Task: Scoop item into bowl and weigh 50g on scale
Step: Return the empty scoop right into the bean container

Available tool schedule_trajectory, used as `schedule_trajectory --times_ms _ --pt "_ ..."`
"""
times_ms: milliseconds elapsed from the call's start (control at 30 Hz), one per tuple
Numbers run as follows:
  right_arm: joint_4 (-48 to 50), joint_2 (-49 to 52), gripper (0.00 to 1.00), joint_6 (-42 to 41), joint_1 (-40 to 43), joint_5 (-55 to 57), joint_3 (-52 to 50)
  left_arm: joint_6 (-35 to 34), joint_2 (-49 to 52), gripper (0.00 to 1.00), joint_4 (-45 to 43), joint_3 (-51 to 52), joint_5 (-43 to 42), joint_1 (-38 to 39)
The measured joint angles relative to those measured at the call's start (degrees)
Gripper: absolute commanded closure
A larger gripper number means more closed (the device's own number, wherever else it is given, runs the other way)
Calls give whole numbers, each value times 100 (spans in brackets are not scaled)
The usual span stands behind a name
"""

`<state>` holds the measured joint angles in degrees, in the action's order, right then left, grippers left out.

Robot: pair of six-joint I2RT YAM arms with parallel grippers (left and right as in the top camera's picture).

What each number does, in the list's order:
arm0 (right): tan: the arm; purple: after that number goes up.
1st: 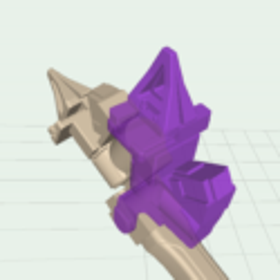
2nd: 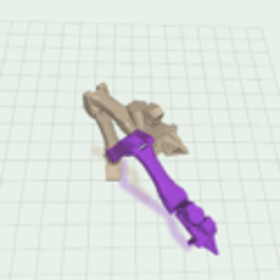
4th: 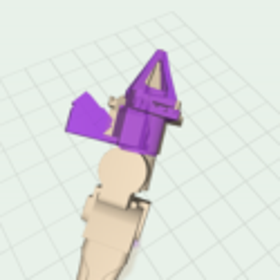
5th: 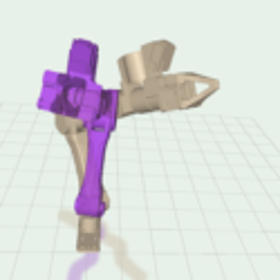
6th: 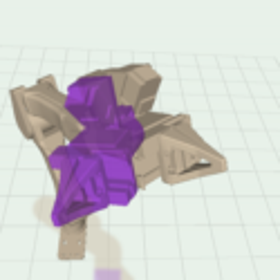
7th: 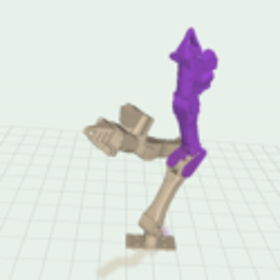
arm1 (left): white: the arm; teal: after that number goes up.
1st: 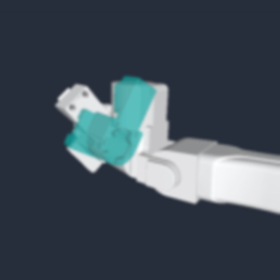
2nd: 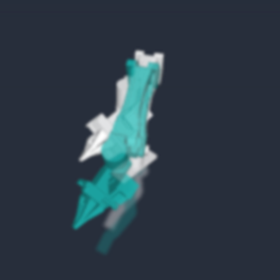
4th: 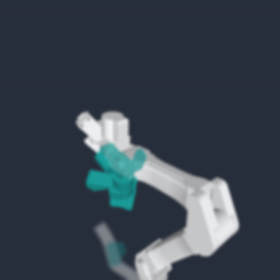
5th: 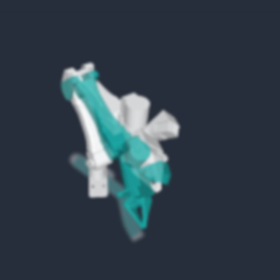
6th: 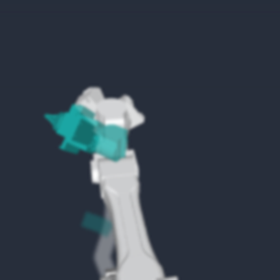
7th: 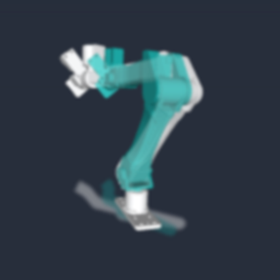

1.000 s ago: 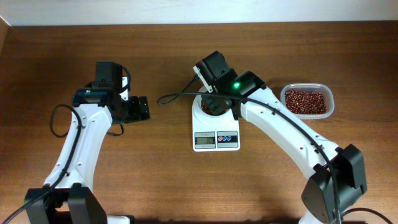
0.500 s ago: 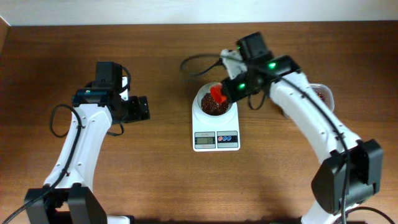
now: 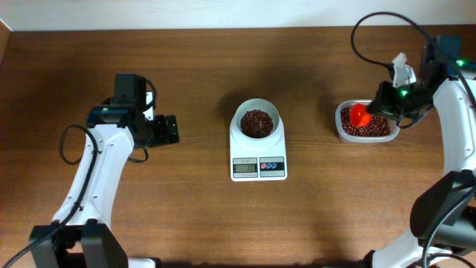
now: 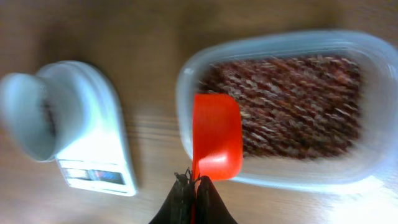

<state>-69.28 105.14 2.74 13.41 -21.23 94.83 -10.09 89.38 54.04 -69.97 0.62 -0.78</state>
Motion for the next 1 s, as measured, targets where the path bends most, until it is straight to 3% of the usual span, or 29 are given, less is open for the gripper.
schedule_trajectory --times_ms 133,233,367,567,1000 --pt "-57 0 96 -175 0 1449 0 0 0 1 0 0 2 0" --pt "72 70 96 -380 0 1864 -46 0 0 1 0 0 0 0" --pt "413 299 96 -708 0 1871 -337 0 0 1 2 0 0 0" --pt "1113 315 96 -876 0 1027 -914 0 0 1 2 0 2 0" --pt "1250 315 96 -881 0 1062 -977 0 0 1 2 0 2 0"
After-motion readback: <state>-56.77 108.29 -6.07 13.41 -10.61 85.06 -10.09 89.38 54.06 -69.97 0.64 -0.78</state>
